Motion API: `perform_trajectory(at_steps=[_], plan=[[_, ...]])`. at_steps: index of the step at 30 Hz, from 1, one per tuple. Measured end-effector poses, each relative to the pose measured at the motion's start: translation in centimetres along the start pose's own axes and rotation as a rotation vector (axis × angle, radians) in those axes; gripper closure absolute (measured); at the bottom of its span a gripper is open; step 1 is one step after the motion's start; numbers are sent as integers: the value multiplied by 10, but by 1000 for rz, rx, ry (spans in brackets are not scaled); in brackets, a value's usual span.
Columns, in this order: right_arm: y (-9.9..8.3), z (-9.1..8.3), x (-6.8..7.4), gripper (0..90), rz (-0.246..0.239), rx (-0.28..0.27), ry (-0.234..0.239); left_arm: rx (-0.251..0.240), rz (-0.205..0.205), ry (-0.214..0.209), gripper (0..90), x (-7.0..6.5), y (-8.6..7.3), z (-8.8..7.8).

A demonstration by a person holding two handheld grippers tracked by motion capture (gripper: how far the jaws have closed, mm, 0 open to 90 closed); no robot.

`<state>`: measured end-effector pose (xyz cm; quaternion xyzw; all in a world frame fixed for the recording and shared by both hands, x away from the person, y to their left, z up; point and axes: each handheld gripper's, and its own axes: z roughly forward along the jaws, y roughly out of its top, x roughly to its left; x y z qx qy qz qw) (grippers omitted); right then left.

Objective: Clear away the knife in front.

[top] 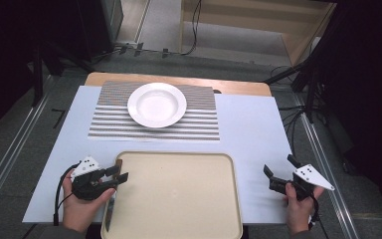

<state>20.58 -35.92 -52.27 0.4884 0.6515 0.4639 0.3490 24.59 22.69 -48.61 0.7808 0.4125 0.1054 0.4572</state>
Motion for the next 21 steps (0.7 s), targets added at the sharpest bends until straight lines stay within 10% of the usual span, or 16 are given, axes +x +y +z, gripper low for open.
perform_trajectory(at_steps=[8,21], plan=[[0,0,0,17,-1,0,0,-97,-4,-37,8,5,1,-11],[0,0,0,17,-2,0,0,-132,27,18,0,17,1,-23]])
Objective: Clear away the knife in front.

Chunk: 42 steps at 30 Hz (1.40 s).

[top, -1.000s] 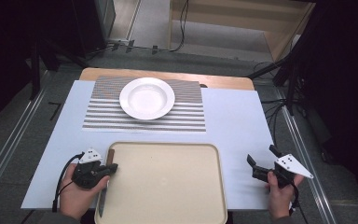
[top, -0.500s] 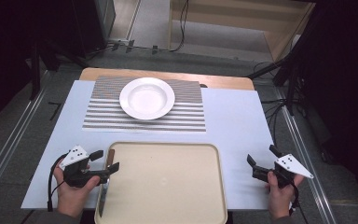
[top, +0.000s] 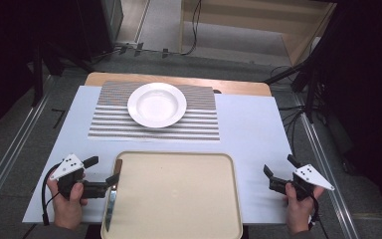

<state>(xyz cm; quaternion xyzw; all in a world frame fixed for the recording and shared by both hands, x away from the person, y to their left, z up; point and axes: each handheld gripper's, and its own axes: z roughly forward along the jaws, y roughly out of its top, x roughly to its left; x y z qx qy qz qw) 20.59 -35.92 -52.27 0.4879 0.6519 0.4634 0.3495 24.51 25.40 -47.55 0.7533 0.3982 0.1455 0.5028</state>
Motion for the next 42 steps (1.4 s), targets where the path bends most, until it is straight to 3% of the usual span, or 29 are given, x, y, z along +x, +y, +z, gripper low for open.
perform_trajectory(at_steps=[26,42], plan=[[0,0,0,17,-1,1,-2,-70,-29,139,0,50,-3,-30],[0,0,0,17,-1,4,-5,-105,-41,183,0,83,-10,-40]])
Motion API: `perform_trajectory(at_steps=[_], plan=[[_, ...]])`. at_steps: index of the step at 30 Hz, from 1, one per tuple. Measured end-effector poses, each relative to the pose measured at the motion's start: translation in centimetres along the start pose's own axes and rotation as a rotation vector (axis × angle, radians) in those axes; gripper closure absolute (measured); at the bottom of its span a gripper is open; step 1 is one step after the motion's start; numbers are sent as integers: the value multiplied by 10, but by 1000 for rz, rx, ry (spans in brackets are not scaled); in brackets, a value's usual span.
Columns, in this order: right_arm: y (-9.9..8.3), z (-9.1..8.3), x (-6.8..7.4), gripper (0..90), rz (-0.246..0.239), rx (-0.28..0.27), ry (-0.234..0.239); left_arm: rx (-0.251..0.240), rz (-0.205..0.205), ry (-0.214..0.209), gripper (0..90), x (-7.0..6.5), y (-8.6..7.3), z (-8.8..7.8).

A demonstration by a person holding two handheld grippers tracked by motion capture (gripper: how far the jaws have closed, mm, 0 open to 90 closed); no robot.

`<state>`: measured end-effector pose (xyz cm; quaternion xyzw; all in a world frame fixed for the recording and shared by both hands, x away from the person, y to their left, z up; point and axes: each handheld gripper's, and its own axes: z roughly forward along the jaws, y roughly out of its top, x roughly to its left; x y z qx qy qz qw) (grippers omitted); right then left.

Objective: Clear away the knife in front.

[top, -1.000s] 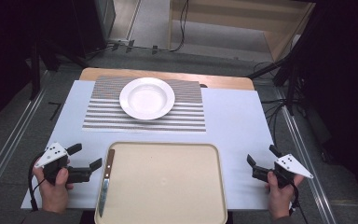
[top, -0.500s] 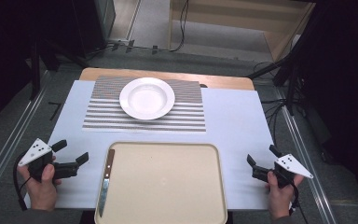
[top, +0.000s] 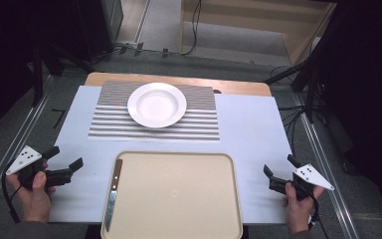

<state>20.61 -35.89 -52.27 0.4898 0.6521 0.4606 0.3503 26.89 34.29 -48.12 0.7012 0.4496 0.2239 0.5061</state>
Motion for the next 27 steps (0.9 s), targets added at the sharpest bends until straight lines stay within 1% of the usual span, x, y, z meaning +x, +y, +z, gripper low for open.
perform_trajectory(at_steps=[4,9,11,12,14,16,21,24,27], plan=[[0,0,-1,17,3,-2,2,-11,-7,-3,0,5,-3,0],[0,0,-2,17,12,-9,12,-37,-14,-24,0,5,-7,1],[0,0,-2,17,14,-10,19,-48,-30,-39,0,7,-10,1],[0,0,-2,17,13,-10,20,-55,-36,-39,0,7,-10,0],[0,0,-2,17,12,-9,22,-64,-35,-42,0,6,-12,-1],[0,0,-2,17,13,-5,21,-63,-37,-45,0,6,-12,0],[0,1,-1,17,9,2,14,-76,-62,-50,0,9,-13,-1],[0,1,-1,17,7,3,12,-81,-68,-56,0,9,-13,-1],[0,1,-1,17,7,4,7,-76,-68,-52,0,9,-13,-1]])
